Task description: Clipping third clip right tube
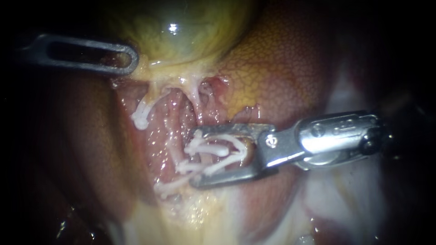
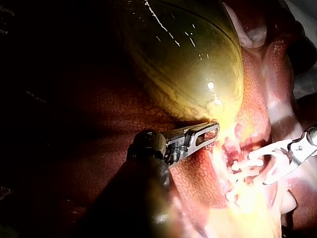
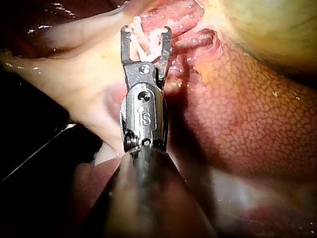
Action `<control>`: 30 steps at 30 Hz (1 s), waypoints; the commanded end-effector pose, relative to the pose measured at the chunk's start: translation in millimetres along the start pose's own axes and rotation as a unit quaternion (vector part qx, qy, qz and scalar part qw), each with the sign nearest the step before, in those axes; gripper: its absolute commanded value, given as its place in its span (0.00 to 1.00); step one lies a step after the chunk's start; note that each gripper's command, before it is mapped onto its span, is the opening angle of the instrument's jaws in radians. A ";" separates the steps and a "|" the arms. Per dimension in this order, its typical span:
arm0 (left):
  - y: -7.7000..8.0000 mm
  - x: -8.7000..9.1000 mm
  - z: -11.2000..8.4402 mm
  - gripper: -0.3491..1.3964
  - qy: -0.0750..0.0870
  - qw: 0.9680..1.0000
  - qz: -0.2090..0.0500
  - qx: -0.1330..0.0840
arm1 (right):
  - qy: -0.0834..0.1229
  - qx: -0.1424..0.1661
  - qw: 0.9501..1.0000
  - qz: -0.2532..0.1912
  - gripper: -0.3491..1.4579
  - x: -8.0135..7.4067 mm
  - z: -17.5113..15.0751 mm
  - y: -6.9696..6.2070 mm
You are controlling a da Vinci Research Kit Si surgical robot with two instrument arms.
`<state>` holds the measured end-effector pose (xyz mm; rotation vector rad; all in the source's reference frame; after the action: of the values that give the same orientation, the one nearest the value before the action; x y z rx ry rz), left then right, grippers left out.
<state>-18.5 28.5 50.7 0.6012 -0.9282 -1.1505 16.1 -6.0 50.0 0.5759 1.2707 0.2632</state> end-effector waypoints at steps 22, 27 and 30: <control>0.0 0.0 0.0 0.00 0.000 1.000 0.000 0.000 | 0.001 -0.023 0.994 0.105 0.45 -4.6 -0.5 5.4; 0.0 0.0 0.0 0.00 0.000 1.000 0.000 0.000 | 0.003 -0.026 0.993 0.115 0.45 -5.5 0.2 6.4; 0.0 0.0 0.0 0.00 0.000 1.000 0.000 0.000 | 0.008 -0.020 0.993 0.117 0.45 -5.6 0.6 6.8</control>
<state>-18.5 28.5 50.7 0.6011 -0.9283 -1.1507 15.9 -3.2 58.5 0.6956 1.2129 0.4883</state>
